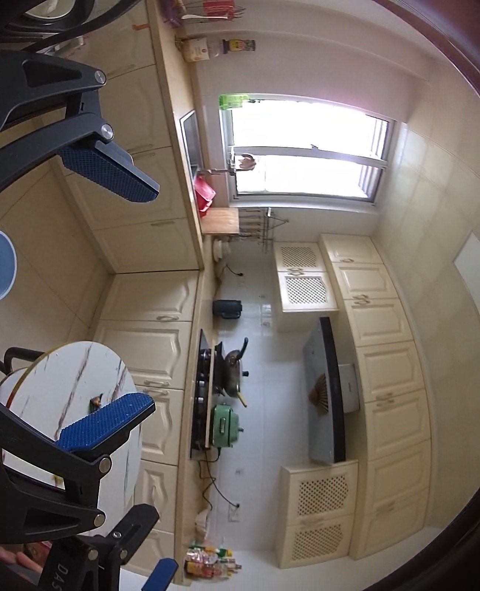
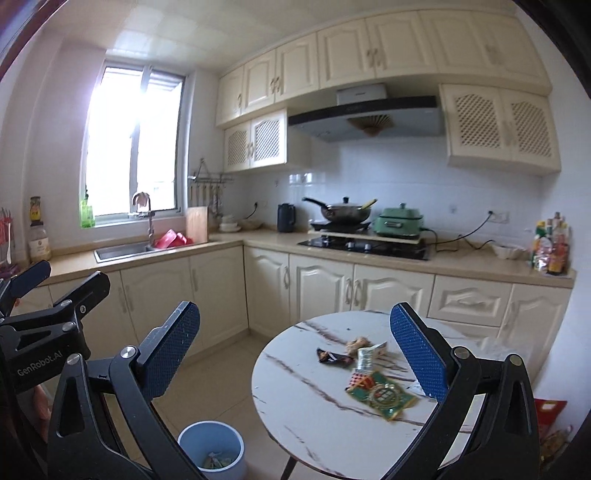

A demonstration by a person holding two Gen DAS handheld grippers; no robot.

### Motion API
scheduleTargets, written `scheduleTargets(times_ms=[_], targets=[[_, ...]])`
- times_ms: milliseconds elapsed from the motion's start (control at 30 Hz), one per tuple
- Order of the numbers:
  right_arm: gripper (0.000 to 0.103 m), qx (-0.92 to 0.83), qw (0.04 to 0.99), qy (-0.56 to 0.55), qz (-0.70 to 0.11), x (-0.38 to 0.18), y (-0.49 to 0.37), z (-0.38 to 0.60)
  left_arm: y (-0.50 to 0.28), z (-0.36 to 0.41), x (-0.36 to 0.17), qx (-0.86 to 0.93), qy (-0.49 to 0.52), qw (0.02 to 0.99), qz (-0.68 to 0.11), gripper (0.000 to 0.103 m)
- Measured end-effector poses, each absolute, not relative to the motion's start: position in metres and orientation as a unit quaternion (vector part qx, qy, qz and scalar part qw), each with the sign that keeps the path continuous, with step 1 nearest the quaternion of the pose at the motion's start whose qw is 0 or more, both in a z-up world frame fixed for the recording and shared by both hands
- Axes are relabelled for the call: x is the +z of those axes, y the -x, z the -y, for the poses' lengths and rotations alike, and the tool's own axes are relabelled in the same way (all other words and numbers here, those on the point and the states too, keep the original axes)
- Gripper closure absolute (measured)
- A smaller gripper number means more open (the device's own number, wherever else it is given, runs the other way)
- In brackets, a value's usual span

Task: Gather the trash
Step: 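Move both grippers back toward the table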

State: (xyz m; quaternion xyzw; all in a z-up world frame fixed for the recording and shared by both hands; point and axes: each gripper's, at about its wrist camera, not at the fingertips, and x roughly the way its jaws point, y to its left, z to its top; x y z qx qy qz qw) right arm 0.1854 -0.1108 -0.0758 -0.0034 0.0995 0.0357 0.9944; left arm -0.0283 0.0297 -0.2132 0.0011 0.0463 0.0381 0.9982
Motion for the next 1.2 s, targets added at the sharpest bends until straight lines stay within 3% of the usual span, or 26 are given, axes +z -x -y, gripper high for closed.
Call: scheduleTargets(times_ms=[233,533,933,1200], targets=[[0.000,0.011,0.996,-0.003,-0.090,-0.073,-0.177,0.132,0.040,-0.013,-0.219,0.014,-0.010,0.999,-0.048,0.001],[0.000,-0.029,0.994,-0.012,-0.103,-0.085,-0.186,0.170,-0.025,0.006,-0.196,-0.011,-0.019,0.997,-0.074,0.001],[0.000,-0.114,0.978,-0.049,-0.168,-0.130,-0.229,0.262,-0.147,0.058,-0.189,-0.054,-0.044,0.981,-0.182,0.001],[0.000,-0.146,0.953,-0.071,-0.255,-0.195,-0.277,0.318,-0.242,0.116,-0.204,-0.099,-0.064,0.951,-0.287,0.001]])
